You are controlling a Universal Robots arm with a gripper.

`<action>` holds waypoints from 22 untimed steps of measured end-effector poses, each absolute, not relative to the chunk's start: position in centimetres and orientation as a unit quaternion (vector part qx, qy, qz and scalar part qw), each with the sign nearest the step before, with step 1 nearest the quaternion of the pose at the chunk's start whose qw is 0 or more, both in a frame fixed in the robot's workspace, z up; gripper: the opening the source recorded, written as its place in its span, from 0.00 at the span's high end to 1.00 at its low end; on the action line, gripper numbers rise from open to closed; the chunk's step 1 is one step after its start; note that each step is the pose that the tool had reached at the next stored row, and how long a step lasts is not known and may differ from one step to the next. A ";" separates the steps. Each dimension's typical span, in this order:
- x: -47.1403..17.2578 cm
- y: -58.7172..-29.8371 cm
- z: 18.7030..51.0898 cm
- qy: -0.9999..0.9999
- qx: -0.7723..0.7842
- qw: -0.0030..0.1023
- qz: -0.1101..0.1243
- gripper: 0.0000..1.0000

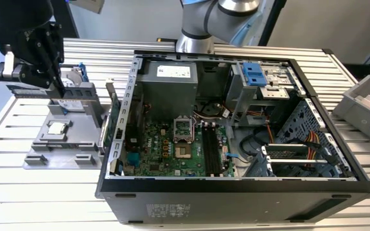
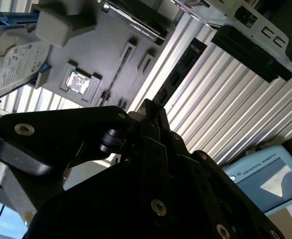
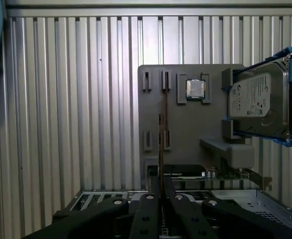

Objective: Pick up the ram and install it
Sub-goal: 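Pick up the ram and move it above insertion slot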

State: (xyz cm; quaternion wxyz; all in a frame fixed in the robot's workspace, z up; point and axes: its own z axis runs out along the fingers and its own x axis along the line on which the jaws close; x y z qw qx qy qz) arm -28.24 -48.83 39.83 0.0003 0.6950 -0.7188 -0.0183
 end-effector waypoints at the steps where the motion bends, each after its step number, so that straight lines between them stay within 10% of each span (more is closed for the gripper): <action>1: -28.0 -48.8 39.8 -0.719 0.695 0.000 -0.018 1.00; 22: -25.5 -48.8 39.8 -0.719 0.695 0.000 -0.018 1.00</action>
